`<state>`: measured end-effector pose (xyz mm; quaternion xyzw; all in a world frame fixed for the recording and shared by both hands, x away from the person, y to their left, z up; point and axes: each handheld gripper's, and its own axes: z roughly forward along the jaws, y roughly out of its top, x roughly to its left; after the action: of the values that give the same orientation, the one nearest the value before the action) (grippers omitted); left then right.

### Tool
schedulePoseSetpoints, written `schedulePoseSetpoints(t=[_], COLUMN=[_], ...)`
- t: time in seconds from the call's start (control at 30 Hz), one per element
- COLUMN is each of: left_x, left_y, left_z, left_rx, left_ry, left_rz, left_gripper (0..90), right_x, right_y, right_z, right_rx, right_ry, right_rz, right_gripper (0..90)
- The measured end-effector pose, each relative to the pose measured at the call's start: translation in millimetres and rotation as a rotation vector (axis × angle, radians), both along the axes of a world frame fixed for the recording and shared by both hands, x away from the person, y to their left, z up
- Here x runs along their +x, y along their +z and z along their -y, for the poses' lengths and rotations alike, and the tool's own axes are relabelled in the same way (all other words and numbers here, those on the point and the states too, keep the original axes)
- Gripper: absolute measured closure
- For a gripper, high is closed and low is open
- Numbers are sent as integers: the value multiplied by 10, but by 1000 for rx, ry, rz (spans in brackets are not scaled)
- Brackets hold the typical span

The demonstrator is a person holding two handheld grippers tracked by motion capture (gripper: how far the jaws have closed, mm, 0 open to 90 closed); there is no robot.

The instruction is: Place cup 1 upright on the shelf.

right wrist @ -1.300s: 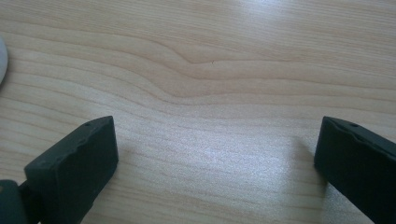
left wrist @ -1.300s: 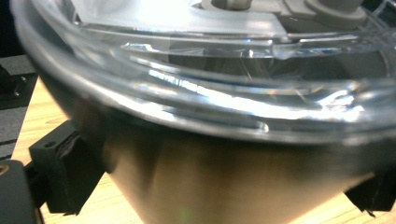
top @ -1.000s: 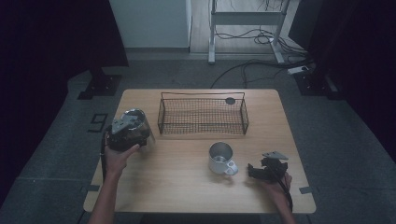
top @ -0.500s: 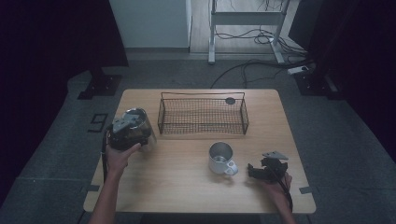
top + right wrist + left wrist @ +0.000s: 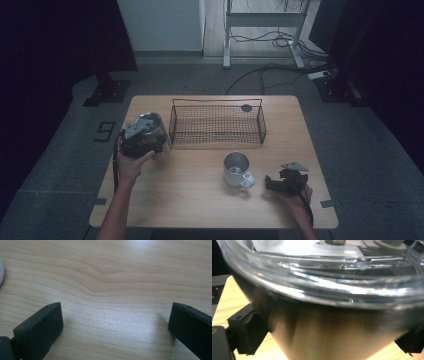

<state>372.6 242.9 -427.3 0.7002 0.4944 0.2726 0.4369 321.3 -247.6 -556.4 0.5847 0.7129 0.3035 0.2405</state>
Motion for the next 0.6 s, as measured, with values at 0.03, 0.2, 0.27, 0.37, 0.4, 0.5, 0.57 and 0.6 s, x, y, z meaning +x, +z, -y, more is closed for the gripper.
schedulePoseSetpoints(t=[0.03, 0.2, 0.27, 0.37, 0.4, 0.5, 0.57, 0.6], left_x=[2, 11, 16, 22, 26, 31, 35, 35], left_y=[5, 31, 47, 74, 85, 101, 118, 123], left_z=[9, 62, 83, 118, 134, 153, 180, 187], left_rx=[-1, -7, -7, -10, -11, -10, -11, -11], left_ry=[-2, -7, -12, -18, -21, -26, -29, -30], left_rz=[0, 5, 7, 12, 14, 16, 20, 20], left_gripper=[41, 41, 41, 41, 41, 41, 41, 41], right_x=[0, 0, 0, 0, 0, 0, 0, 0], right_y=[0, 0, 0, 0, 0, 0, 0, 0], right_z=[0, 0, 0, 0, 0, -1, -1, -1], right_rx=[0, 0, 0, 0, 0, 0, 1, 0], right_ry=[0, 0, 0, 0, 0, 0, -1, -1], right_rz=[0, 0, 0, 0, 0, 0, 0, 0], right_gripper=[0, 0, 0, 0, 0, 0, 0, 0])
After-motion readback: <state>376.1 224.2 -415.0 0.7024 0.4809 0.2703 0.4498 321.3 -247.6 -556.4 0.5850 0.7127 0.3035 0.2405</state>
